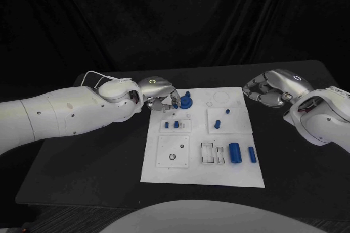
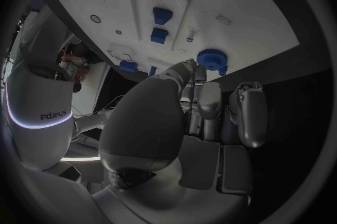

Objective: Assemble the parts on the task board

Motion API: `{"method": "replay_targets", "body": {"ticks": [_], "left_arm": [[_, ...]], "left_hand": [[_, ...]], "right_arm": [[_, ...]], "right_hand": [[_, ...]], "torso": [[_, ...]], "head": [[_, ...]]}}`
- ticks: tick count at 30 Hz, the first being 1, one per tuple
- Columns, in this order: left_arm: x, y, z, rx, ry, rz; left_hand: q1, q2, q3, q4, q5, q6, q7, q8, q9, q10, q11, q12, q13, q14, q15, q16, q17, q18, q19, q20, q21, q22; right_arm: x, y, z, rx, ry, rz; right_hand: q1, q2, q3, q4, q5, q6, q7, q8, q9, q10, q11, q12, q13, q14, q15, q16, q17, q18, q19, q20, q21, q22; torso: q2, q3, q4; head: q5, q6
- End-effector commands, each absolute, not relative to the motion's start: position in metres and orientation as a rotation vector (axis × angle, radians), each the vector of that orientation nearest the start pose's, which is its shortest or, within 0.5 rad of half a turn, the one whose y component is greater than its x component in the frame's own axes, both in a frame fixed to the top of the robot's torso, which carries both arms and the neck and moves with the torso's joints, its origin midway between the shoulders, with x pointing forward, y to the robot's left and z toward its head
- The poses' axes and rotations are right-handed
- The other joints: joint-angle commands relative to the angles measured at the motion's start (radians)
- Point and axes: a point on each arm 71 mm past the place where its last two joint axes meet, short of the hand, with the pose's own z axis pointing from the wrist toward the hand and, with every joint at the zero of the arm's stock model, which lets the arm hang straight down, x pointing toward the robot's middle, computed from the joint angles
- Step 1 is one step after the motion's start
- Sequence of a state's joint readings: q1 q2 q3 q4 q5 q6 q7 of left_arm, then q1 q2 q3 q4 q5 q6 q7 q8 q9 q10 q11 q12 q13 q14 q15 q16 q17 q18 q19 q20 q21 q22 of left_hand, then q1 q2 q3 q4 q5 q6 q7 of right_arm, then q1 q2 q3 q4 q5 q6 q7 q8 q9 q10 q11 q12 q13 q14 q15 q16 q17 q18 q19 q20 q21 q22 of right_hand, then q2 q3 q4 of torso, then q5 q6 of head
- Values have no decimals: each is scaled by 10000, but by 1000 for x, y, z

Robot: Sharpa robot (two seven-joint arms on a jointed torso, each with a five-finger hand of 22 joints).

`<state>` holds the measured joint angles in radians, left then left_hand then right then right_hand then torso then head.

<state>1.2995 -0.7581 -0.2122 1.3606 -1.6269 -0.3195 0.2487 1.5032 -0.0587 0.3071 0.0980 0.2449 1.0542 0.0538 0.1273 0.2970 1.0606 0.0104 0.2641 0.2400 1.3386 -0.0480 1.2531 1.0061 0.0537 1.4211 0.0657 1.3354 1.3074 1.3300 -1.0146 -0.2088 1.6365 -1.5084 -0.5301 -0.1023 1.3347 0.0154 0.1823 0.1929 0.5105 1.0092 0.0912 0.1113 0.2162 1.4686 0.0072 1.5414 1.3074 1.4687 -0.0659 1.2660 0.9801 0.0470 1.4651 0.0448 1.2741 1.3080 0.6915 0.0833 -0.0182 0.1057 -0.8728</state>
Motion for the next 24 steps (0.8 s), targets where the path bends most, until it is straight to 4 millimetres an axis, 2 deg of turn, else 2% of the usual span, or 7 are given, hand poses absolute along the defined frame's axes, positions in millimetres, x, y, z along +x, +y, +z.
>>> {"method": "replay_targets", "body": {"ticks": [1, 3, 6, 9, 13, 16, 24], "left_arm": [[494, 187, -203, 6693, 16368, -7209], [494, 188, -204, 6686, 16480, -7163], [495, 190, -205, 6672, 16607, -7100], [495, 191, -207, 6653, 16729, -7043], [495, 192, -209, 6637, 16800, -7039], [494, 191, -210, 6623, 16810, -7048], [494, 188, -214, 6613, 16902, -7059]], "left_hand": [[-110, -17, 71, 24, -89, 118, 106, -73, 4, 39, 24, -104, -51, -78, 7, -60, -24, 45, -70, 30, -46, 1854], [-125, -24, 85, 26, -118, 98, 103, -97, -8, 24, 22, -163, -82, -106, 13, -90, -74, 54, -103, 36, -97, 1840], [-154, -34, 93, 36, -159, 75, 108, -124, -23, 21, 30, -221, -114, -160, 22, -145, -162, 66, -144, 42, -158, 1823], [-172, -39, 94, 44, -181, 64, 111, -137, -30, 19, 34, -250, -130, -174, 25, -156, -180, 65, -147, 44, -162, 1822], [-184, -38, 101, 49, -194, 50, 118, -152, -37, 16, 41, -279, -145, -194, 30, -176, -212, 72, -168, 45, -194, 1814], [-184, -38, 103, 48, -195, 47, 119, -155, -39, 16, 42, -284, -148, -195, 30, -176, -212, 69, -161, 45, -183, 1817], [-165, -42, 116, 29, -193, 43, 122, -162, -43, 34, 42, -294, -155, -213, 31, -193, -241, 74, -176, 46, -205, 1811]], "right_arm": [[461, -254, -164, -1631, 15003, 5383], [461, -254, -164, -1635, 15013, 5385], [461, -255, -164, -1626, 15015, 5373], [461, -256, -165, -1623, 15034, 5361], [461, -255, -165, -1628, 15056, 5360], [462, -255, -165, -1632, 15062, 5364], [461, -254, -166, -1644, 15075, 5386]], "right_hand": [[69, -17, 19, -47, 31, 27, 36, -16, 13, 654, 64, -53, 1613, 142, -50, -59, -6, 182, 120, -64, -67, 1731], [69, -17, 19, -47, 31, 27, 36, -16, 13, 654, 64, -53, 1613, 142, -50, -59, -6, 182, 120, -64, -67, 1731], [77, -13, 27, -55, 33, 28, 37, -16, 14, 651, 63, -56, 1605, 140, -49, -65, -16, 183, 118, -64, -78, 1728], [77, -13, 27, -55, 33, 28, 37, -16, 14, 651, 63, -56, 1605, 140, -49, -65, -16, 183, 118, -64, -78, 1728], [77, -13, 27, -55, 33, 28, 37, -16, 14, 651, 63, -56, 1605, 140, -49, -65, -16, 183, 118, -64, -78, 1728], [77, -13, 27, -55, 33, 28, 37, -16, 14, 651, 63, -56, 1605, 140, -49, -65, -16, 183, 118, -64, -78, 1728], [77, -13, 27, -55, 33, 28, 37, -16, 14, 651, 63, -56, 1605, 140, -49, -65, -16, 183, 118, -64, -78, 1728]], "torso": [[0, 6, -15], [1, 12, -22], [6, 5, 13], [6, 4, -6], [15, -16, 52], [20, -28, 50], [17, -17, 45]], "head": [[56, 2], [74, 2], [47, 2], [80, 2], [58, 2], [76, 2], [60, 2]]}}
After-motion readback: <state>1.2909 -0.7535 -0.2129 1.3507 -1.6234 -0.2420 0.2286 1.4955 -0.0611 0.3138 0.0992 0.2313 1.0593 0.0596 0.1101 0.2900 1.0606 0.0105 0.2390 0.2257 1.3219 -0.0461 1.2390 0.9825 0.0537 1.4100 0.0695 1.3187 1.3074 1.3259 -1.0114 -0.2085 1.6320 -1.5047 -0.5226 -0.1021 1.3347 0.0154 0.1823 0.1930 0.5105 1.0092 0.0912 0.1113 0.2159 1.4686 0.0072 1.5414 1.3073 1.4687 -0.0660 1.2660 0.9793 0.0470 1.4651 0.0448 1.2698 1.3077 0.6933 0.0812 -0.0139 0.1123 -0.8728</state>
